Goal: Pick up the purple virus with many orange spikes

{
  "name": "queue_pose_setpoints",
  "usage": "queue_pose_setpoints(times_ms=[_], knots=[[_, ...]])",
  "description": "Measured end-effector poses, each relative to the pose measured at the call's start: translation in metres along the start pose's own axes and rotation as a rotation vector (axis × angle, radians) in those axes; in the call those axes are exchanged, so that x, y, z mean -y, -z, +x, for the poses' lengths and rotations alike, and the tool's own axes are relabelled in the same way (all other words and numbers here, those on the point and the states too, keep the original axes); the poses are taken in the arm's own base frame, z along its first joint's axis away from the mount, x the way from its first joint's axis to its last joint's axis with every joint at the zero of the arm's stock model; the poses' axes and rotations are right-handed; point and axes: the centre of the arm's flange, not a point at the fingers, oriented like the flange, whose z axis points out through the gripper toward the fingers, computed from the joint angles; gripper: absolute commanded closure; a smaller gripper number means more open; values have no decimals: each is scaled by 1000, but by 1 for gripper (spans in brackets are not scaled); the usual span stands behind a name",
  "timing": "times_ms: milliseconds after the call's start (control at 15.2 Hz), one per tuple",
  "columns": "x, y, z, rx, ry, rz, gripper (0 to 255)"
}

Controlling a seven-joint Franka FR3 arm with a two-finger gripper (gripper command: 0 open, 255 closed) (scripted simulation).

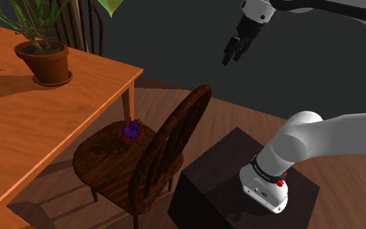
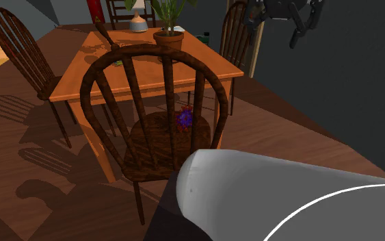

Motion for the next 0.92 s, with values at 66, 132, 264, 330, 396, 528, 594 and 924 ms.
queue_pose_setpoints(times_ms=[66, 132, 264, 330, 396, 528, 594, 924], knots=[[0, 0, 0, 0, 0, 0, 0], [4, -4, 2, 0, -2, -2, 0], [21, -18, 13, 2, -6, -11, 0], [28, -25, 18, 3, -10, -15, 0], [35, -35, 22, 4, -14, -20, 0], [51, -57, 33, 5, -21, -30, 0], [59, -65, 40, 5, -25, -35, 0], [96, -108, 68, 8, -44, -60, 0]])
